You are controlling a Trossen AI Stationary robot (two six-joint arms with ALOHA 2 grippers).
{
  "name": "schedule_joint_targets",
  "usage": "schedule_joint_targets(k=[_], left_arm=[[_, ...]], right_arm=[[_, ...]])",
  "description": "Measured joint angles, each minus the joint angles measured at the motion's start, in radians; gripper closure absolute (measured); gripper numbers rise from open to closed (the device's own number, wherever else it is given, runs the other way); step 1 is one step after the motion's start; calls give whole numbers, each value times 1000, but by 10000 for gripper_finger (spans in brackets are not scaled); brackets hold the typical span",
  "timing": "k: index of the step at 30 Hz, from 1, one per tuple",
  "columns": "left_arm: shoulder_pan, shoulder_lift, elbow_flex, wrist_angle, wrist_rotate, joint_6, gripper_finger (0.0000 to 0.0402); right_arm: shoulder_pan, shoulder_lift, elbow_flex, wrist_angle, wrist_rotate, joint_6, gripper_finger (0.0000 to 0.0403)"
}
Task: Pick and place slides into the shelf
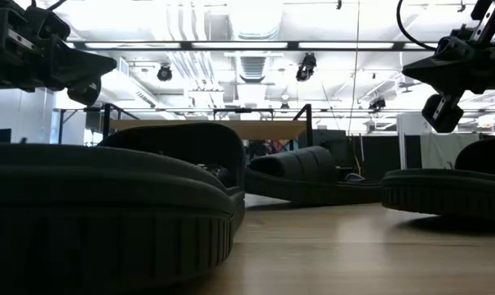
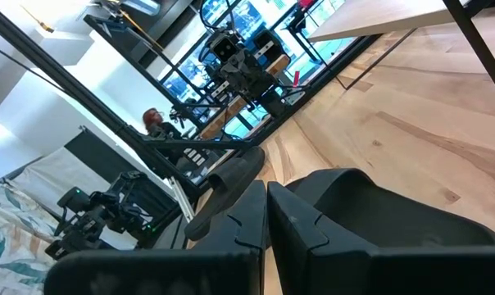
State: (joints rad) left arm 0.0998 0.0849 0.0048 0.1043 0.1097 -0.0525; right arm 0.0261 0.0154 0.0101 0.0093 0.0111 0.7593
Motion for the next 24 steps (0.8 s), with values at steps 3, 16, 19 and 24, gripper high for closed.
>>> schedule_joint_targets(k=[3,16,19,24], left_arm=[[0,0,0,0,-5,0,400],[0,0,0,0,-3,0,400],[0,0,0,0,-2,0,400],[0,0,0,0,-2,0,400]], right_arm=[[0,0,0,0,0,0,394],[0,0,0,0,16,0,394],[0,0,0,0,16,0,394],[0,0,0,0,16,0,394]])
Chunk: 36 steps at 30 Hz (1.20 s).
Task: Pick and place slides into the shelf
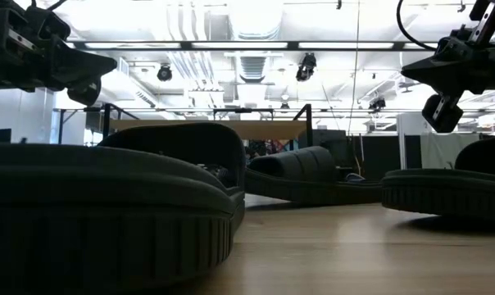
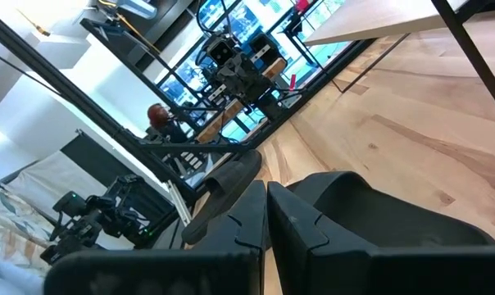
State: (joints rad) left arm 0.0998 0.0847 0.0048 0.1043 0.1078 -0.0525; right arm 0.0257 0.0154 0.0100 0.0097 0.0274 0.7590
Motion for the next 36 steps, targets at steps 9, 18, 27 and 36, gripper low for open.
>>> schedule_joint_targets(k=[9,18,27,36], left_arm=[[0,0,0,0,4,0,400],[0,0,0,0,3,0,400],[0,0,0,0,3,0,400],[0,0,0,0,2,0,400]], right_arm=[[0,0,0,0,0,0,394],[0,0,0,0,0,0,394],[0,0,0,0,2,-44,394],[0,0,0,2,3,-234,394]])
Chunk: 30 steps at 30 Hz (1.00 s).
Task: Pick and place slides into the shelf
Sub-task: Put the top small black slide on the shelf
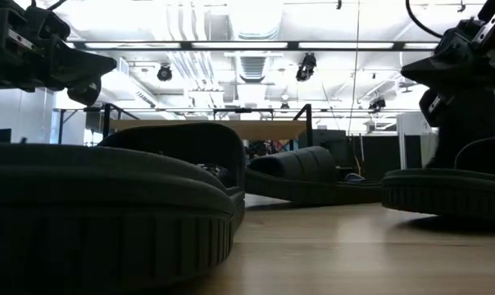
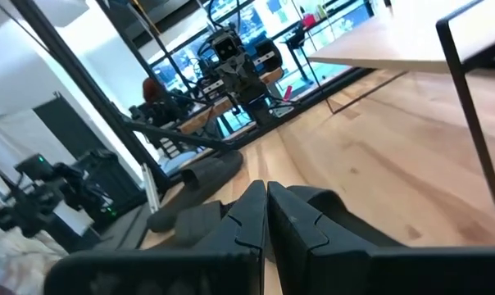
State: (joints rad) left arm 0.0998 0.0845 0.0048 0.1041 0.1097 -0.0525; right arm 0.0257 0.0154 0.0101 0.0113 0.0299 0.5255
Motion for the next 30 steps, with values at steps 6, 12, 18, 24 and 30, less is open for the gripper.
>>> schedule_joint_targets(k=[6,12,18,24,30], left_arm=[[0,0,0,0,-5,0,400],[0,0,0,0,-3,0,400],[0,0,0,0,-2,0,400],[0,0,0,0,-2,0,400],[0,0,0,0,-2,0,400]], right_arm=[[0,0,0,0,0,-31,394],[0,0,0,0,-1,-31,394],[0,0,0,0,-2,-29,394],[0,0,0,0,-2,-29,394],[0,0,0,0,-2,-29,394]])
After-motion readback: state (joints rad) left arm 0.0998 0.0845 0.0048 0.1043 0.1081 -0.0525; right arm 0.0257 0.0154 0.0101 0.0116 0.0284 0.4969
